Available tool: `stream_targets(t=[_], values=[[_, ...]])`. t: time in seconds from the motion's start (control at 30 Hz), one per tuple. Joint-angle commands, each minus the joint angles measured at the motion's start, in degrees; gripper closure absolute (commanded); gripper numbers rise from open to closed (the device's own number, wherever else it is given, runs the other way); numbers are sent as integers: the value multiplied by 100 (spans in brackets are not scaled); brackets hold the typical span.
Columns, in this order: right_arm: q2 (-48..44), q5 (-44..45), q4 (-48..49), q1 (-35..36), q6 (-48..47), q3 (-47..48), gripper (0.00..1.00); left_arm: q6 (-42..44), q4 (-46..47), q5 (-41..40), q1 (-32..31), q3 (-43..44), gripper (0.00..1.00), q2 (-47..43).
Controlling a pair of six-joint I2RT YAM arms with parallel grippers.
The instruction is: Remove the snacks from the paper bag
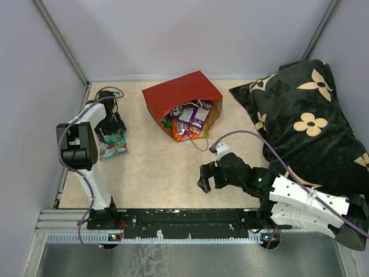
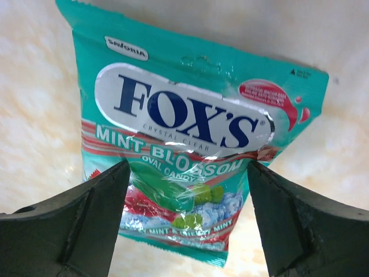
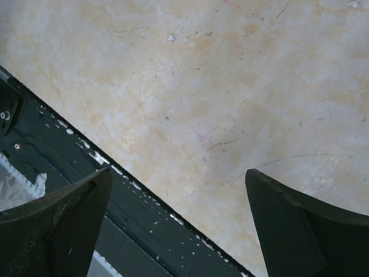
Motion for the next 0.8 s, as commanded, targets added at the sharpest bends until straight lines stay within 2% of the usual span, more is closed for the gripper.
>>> stream_targets(t=[0.0, 0.2, 0.43, 0.63, 0.77], values=[[30, -111, 201, -78, -153, 158, 1, 867, 20, -369, 269, 499, 10, 573], [28, -92, 36, -84, -160, 246, 1, 1629, 650, -456, 523, 552, 5, 771], [62, -77, -49, -84, -107, 282, 1, 2143, 811, -911, 671, 913, 4, 962], [133, -100, -138, -84, -83, 364, 1, 2513, 1133, -746, 706, 1101, 4, 1183], [151, -77, -175, -83, -81, 355, 1, 3054, 1492, -527, 682, 1027, 6, 1270]])
